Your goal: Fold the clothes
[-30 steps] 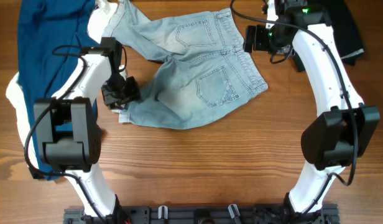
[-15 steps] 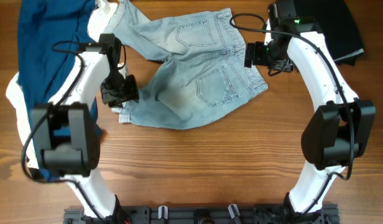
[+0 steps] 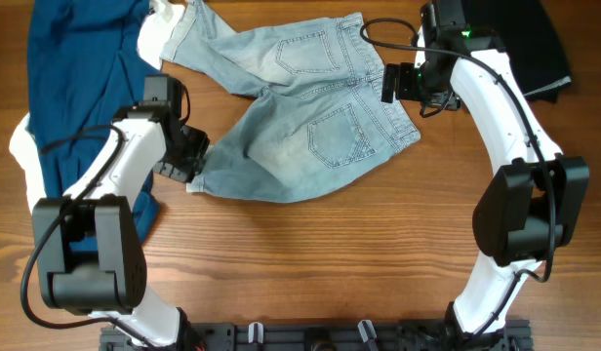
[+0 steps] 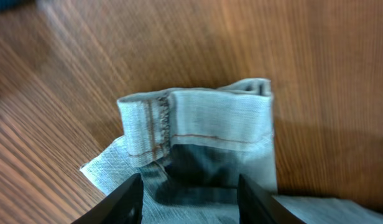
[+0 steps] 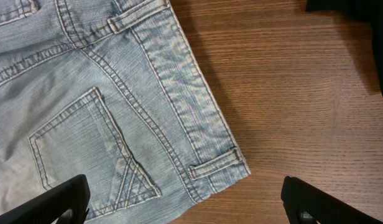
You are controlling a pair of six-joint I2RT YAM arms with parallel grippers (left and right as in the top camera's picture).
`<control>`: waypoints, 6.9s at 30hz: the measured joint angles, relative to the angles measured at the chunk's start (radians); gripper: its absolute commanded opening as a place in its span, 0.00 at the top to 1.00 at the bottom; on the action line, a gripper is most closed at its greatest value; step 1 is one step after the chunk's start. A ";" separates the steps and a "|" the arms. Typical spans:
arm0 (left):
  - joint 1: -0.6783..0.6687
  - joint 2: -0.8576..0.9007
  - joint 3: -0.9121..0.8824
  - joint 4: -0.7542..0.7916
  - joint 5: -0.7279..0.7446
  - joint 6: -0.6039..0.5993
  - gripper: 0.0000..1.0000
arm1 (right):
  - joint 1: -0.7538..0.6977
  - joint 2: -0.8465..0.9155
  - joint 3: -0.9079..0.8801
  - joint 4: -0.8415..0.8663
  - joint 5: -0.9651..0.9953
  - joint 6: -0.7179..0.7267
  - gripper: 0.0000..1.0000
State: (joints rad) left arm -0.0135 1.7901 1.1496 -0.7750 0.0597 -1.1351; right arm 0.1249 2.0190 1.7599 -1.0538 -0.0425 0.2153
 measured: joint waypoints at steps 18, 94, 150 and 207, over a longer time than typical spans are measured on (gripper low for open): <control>-0.041 0.001 -0.030 0.014 -0.033 -0.052 0.62 | -0.003 0.000 0.000 0.006 0.000 -0.003 0.00; 0.000 -0.156 -0.394 0.463 -0.098 0.365 0.96 | 0.032 -0.005 -0.386 0.282 0.034 0.451 0.01; -0.100 -0.534 -0.166 0.315 0.010 0.644 0.00 | 0.084 -0.492 -0.430 0.007 -0.004 0.125 0.00; -0.014 0.227 0.232 -0.177 -0.130 0.748 0.67 | 0.084 -0.492 -0.428 0.168 0.024 0.096 0.00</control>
State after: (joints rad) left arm -0.0280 2.0167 1.3811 -0.9520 -0.0700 -0.3866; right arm 0.2089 1.5269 1.3319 -0.8860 -0.0181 0.3111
